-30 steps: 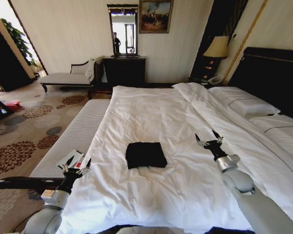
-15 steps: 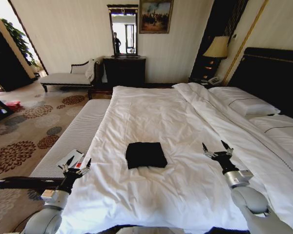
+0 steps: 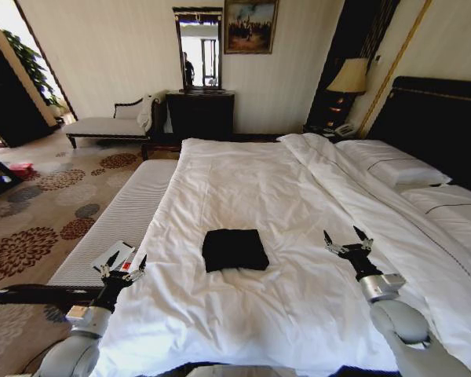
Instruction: Fold the clothes on the bed.
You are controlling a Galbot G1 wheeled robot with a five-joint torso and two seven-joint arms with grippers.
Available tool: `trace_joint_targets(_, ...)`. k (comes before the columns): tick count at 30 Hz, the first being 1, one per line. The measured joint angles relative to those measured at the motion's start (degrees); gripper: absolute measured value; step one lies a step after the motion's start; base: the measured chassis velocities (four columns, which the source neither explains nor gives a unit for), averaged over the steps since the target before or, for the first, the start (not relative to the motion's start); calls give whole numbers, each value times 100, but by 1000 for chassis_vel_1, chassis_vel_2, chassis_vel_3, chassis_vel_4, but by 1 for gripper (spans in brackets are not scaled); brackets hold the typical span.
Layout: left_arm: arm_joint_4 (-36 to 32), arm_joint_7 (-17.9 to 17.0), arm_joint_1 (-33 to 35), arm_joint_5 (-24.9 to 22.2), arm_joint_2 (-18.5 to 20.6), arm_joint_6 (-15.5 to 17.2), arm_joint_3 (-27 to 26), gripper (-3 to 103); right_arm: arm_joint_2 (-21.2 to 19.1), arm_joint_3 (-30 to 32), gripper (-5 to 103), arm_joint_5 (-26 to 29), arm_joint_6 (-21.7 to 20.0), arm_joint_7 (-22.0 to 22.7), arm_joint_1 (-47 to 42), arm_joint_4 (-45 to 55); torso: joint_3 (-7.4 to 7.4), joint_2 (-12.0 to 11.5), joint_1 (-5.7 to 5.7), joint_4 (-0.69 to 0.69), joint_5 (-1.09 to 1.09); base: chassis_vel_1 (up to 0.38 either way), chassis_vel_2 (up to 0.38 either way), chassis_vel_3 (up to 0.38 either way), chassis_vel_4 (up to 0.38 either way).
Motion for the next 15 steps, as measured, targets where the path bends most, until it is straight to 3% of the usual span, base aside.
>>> trace_joint_targets(15, 0, 0, 0, 0, 0, 0, 0, 100, -5, -12, 100, 9, -6, 2, 11, -8, 0, 0, 1, 0, 0, 0, 0, 0, 0)
